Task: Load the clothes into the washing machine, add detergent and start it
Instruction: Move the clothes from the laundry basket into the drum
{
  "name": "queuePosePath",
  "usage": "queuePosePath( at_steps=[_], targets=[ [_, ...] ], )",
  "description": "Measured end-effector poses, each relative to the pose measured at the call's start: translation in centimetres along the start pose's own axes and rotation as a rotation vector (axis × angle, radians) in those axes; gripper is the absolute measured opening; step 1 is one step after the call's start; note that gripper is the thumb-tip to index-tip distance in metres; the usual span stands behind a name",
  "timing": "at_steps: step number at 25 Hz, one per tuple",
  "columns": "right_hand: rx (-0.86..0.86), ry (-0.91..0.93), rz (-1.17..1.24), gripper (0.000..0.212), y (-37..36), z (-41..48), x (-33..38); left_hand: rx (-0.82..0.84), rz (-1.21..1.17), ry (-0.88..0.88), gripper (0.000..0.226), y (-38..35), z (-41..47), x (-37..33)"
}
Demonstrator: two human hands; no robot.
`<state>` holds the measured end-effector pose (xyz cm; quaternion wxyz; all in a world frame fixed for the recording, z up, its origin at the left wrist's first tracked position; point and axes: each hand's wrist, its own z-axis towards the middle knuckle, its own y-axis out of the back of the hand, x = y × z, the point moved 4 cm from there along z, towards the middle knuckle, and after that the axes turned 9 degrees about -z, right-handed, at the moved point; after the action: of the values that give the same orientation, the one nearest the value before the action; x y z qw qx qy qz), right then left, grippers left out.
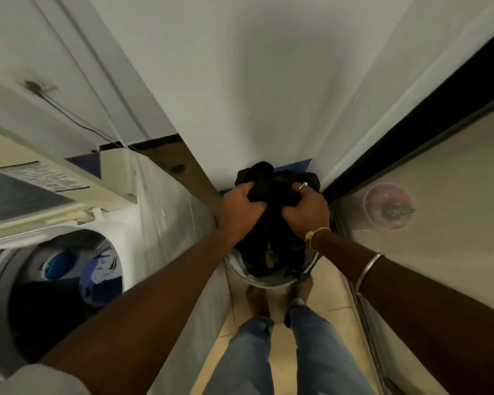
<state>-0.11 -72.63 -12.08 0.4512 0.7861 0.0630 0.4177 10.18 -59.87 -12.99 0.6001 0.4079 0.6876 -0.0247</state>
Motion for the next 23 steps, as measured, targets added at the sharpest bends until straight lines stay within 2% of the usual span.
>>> queuePosePath(
  at_steps=[4,9,11,12,14,17,20,23],
  targets=[
    [-0.125,0.023,0.057,0.012,5.4,-2.4,3.9,-0.028,-0.042,0.007,0.004,2.7,-2.8,-5.1],
    [-0.268,0.081,0.094,0.020,11.2,-5.9,8.8,-0.077,-0.081,-0.059,0.015,5.8,-6.8,-11.2],
    [-0.305,0.125,0.128,0.015,13.2,-8.0,10.6,-0.120,-0.115,-0.093,0.005,7.3,-8.9,-13.1],
    [-0.324,0.157,0.147,0.012,14.0,-9.4,11.5,-0.143,-0.135,-0.126,0.010,8.1,-10.4,-14.0],
    [-0.369,0.214,0.211,0.021,15.6,-12.3,13.4,-0.186,-0.180,-0.188,0.021,9.9,-13.1,-15.8],
    [-0.429,0.289,0.299,0.026,17.0,-16.7,17.4,-0.269,-0.265,-0.252,0.001,13.5,-17.9,-18.2],
    [-0.420,0.399,0.415,0.025,17.0,-20.9,22.6,-0.381,-0.429,-0.276,0.022,18.5,-22.7,-18.8],
    [-0.359,0.511,0.502,0.018,14.8,-25.0,28.2,-0.499,-0.514,-0.273,0.019,24.5,-27.0,-17.4]
  ],
)
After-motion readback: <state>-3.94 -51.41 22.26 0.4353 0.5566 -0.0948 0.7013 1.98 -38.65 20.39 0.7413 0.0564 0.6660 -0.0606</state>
